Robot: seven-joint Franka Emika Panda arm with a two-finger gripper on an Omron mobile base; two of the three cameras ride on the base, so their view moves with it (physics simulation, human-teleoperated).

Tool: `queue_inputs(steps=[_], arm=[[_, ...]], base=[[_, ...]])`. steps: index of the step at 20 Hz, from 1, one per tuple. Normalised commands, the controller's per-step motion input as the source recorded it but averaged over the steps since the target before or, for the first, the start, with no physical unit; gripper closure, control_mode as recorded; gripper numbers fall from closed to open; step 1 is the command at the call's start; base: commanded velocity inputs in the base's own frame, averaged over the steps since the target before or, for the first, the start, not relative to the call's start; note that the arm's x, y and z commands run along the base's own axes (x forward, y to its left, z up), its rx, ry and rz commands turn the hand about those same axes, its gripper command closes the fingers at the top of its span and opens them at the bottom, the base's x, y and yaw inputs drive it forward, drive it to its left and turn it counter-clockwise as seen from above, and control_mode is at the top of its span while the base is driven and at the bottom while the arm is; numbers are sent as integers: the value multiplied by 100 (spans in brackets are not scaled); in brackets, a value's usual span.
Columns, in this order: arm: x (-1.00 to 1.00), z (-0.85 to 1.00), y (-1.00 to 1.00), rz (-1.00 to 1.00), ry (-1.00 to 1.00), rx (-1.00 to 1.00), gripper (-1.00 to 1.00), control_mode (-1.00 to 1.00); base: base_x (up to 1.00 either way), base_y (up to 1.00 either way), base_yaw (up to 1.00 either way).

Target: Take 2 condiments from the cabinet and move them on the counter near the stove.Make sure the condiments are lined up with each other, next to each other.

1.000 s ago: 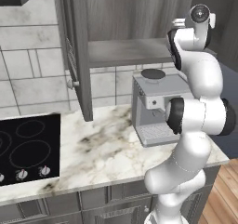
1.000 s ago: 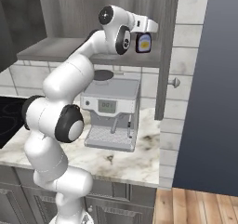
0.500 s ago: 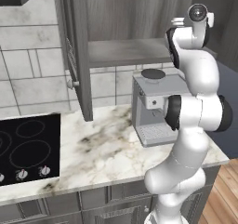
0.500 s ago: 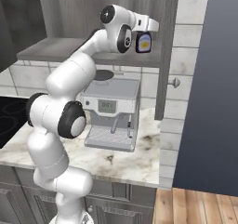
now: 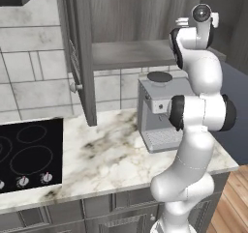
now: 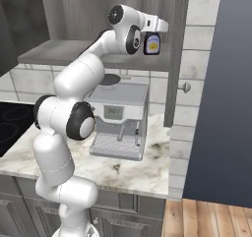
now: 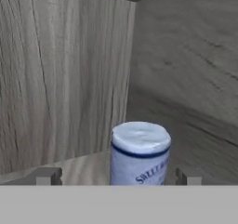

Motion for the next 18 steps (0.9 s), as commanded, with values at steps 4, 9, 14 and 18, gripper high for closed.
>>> queue_inputs(steps=[4, 9, 14, 18], arm=[[13, 0, -12, 0, 0, 0, 100, -100], [2, 0, -18, -1, 0, 0, 100, -100], [0, 0, 0, 0, 0, 0, 100, -100], [-12, -1, 6, 0, -9, 0, 100, -100]], base=[[0, 0, 0], [0, 0, 0], [0, 0, 0], [0, 0, 0]])
